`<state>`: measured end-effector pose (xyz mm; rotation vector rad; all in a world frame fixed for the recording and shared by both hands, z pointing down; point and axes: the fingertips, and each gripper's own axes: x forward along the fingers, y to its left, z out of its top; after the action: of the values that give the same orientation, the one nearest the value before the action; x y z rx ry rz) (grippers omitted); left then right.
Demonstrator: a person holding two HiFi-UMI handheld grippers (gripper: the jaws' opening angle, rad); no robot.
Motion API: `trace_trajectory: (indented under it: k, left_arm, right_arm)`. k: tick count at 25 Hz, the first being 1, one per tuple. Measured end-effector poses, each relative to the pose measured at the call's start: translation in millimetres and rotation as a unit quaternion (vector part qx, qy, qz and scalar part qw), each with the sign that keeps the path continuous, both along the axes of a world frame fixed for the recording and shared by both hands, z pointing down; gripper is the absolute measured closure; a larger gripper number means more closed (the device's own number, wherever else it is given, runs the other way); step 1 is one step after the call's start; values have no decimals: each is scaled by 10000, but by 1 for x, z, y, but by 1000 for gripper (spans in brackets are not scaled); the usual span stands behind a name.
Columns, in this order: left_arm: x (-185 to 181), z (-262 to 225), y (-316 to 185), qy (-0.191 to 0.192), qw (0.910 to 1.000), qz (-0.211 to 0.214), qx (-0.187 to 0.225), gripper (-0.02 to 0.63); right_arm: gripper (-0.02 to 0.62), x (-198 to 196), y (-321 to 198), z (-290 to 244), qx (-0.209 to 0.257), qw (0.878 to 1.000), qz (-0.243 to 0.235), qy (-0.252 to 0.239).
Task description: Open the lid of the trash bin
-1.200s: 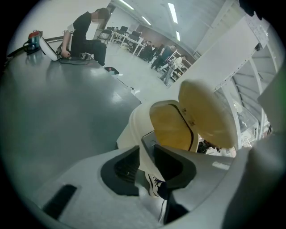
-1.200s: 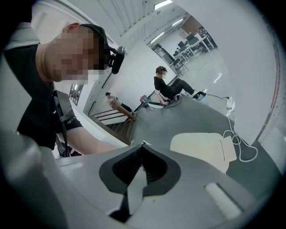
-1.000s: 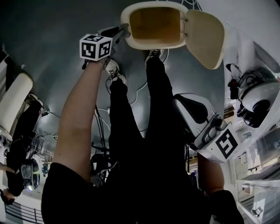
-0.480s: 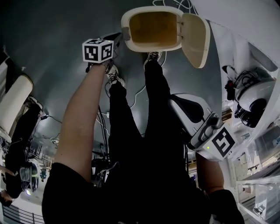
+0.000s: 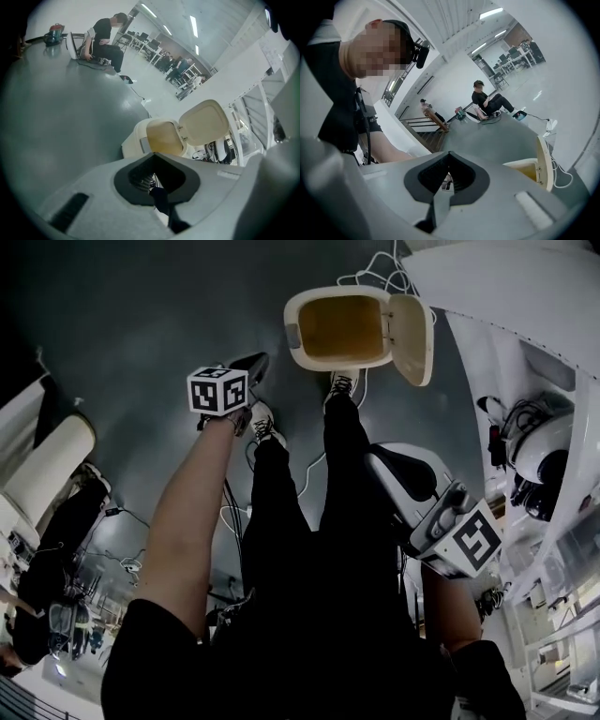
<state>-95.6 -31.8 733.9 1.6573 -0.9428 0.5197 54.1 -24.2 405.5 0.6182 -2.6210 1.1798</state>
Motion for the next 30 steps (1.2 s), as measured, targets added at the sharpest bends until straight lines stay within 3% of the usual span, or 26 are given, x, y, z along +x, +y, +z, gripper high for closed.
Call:
trace_trajectory:
  k: [7, 15, 20, 25, 30]
  left_arm:
    - [-5, -79, 35, 203, 9994, 103, 260, 604]
    - [-8, -214, 46, 776, 9880, 322, 1296, 604]
    - [-11, -315, 55, 1060, 9707, 515, 2095, 604]
    - [-11, -406, 67, 1278, 9446, 692, 2943, 604]
    - [-8, -472, 88, 1706, 9231, 752, 3363, 604]
  right_arm:
    - [588, -6, 22, -57, 377, 9987, 354, 7]
    - [588, -20, 54, -111, 755, 9940, 788, 9]
    - [588, -29, 68, -154, 1094, 9889, 1000, -61]
    - [588, -35, 84, -189, 1286, 9843, 1166, -333]
    - [588, -42, 103, -216, 1458, 9797, 1268, -541]
